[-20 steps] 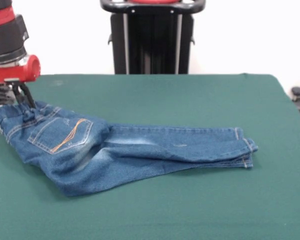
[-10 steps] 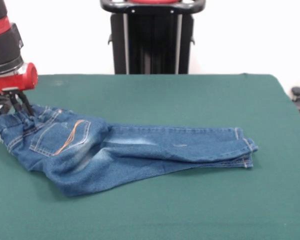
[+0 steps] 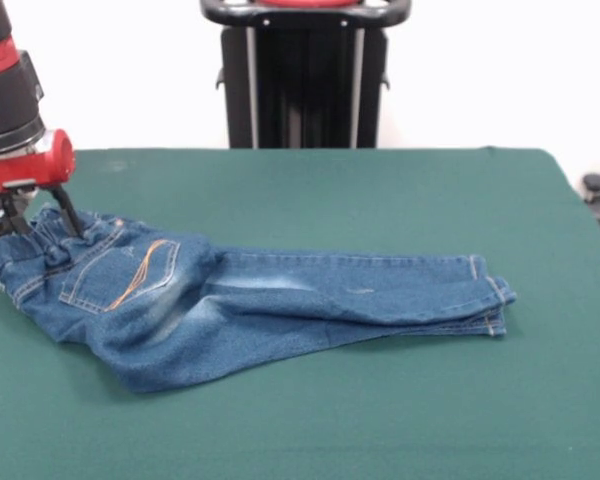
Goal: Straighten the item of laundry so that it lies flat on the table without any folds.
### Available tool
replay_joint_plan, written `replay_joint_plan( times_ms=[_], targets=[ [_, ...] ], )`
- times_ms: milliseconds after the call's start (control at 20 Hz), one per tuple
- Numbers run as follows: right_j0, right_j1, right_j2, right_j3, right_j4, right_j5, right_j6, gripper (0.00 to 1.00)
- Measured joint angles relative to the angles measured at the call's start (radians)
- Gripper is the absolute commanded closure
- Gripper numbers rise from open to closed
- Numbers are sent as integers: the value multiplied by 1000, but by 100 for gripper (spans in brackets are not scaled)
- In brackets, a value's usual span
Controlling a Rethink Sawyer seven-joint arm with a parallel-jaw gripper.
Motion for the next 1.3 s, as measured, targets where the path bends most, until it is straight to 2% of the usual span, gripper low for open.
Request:
replay_joint_plan(
  times_ms=[800, 1300],
  targets=[
    [2, -15, 3, 4, -4, 0, 0, 0],
    [58, -166, 5, 16, 13, 0, 0, 0]
  ],
)
